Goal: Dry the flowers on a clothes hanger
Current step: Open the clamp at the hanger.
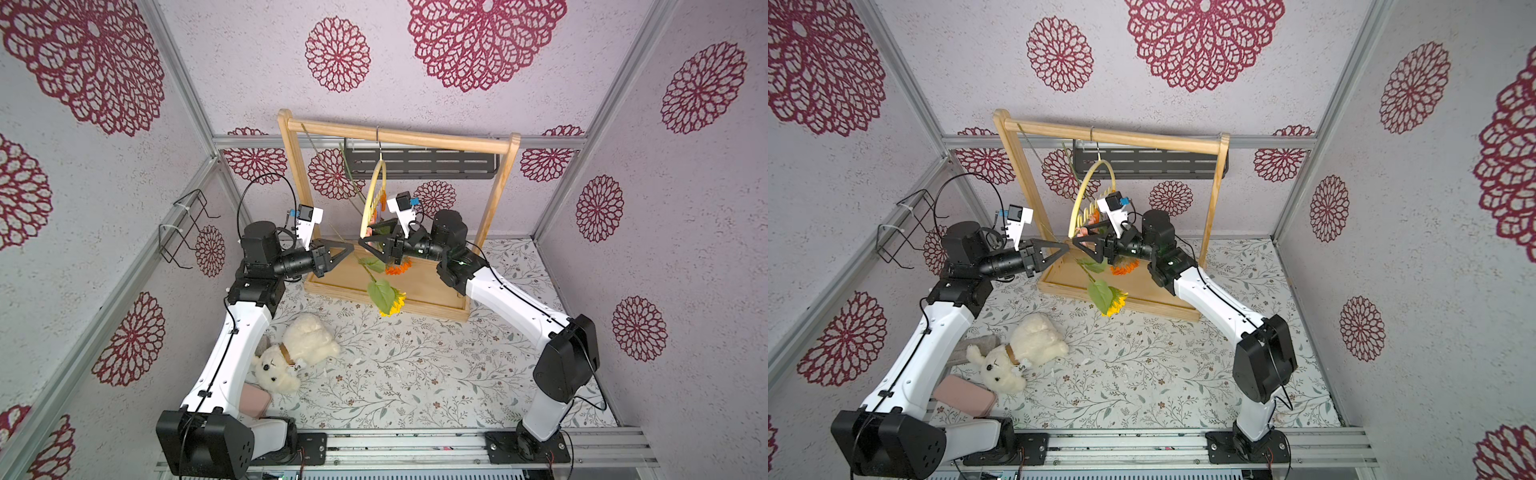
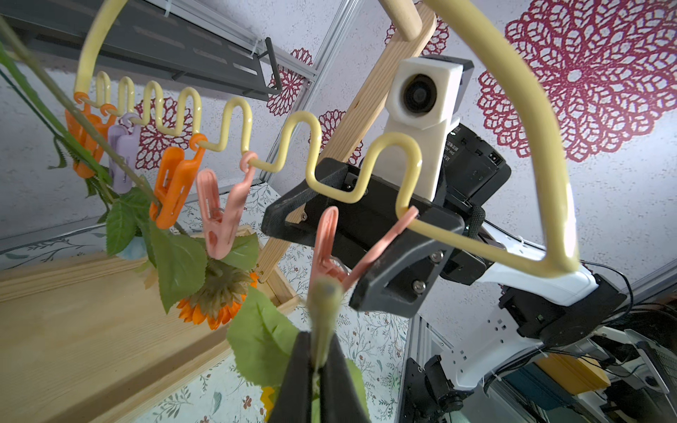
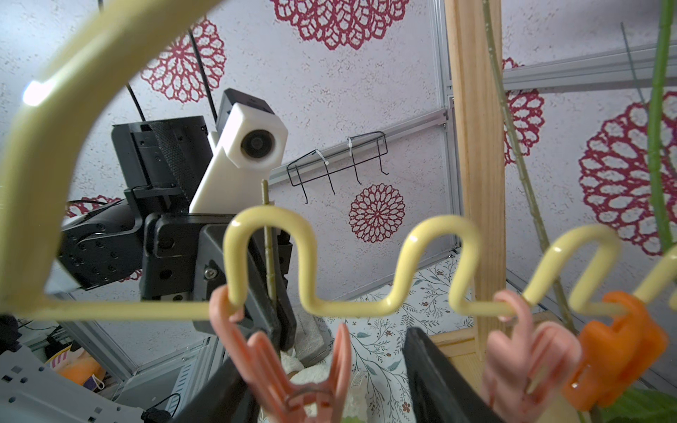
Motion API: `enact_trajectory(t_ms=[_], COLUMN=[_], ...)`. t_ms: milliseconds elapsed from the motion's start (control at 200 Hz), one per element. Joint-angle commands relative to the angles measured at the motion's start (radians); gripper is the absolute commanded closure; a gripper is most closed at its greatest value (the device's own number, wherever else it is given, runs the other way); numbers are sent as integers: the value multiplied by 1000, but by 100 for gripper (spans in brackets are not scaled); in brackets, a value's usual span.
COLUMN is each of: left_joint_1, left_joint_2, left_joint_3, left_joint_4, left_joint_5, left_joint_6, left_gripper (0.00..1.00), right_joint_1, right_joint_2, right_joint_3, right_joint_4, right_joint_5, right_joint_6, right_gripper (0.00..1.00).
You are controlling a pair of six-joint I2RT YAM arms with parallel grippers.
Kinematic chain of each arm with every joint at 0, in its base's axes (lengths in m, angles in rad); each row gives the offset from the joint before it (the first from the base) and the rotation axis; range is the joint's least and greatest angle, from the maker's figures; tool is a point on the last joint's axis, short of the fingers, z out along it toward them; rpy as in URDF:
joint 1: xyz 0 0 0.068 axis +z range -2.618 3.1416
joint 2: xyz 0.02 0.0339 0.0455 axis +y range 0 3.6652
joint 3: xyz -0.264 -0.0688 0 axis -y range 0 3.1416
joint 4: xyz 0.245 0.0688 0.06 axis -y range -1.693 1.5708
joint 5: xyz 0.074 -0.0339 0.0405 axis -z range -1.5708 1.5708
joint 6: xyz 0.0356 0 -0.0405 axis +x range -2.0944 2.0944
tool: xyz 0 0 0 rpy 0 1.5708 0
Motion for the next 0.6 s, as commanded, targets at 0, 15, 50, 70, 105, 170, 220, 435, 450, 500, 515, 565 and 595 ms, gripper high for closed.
enact_trajectory(t_ms=[0,15,50,70,105,170,220,435,450,500,515,565,595], left_joint_1=[6,6,6,6,5,6,6,6,6,6,6,8,7], left_joint_2=[4,4,4,4,5,6,8,5,3,0,-3,-7,-5], left_joint_3=[-8,-9,-10,-10,-11,-11,-11,-7,-7,-5,-5,1,7], left_joint_4=[32,32,33,34,33,35,36,53,56,67,70,75,75], left_joint_5=[8,9,10,9,10,9,8,-1,-5,-15,-19,-29,-34], left_joint_6=[-6,-6,-6,-6,-6,-7,-8,-26,-29,-32,-33,-37,-37], left_gripper=[100,100,100,100,100,100,100,100,100,100,100,100,100], right_joint_1=[7,7,7,7,7,7,7,7,7,7,7,7,7], right_joint_2=[-49,-49,-51,-52,-53,-56,-58,-63,-63,-66,-67,-70,-74], right_joint_3=[23,21,20,20,18,16,13,10,9,7,4,-3,-9], right_joint_4=[54,56,58,59,61,69,77,82,81,80,81,87,95], right_joint_5=[18,18,19,19,14,6,-1,-27,-29,-39,-42,-56,-61], right_joint_6=[6,8,6,7,5,6,4,3,3,1,2,2,5], right_gripper=[38,38,39,40,42,44,47,62,63,63,64,66,67])
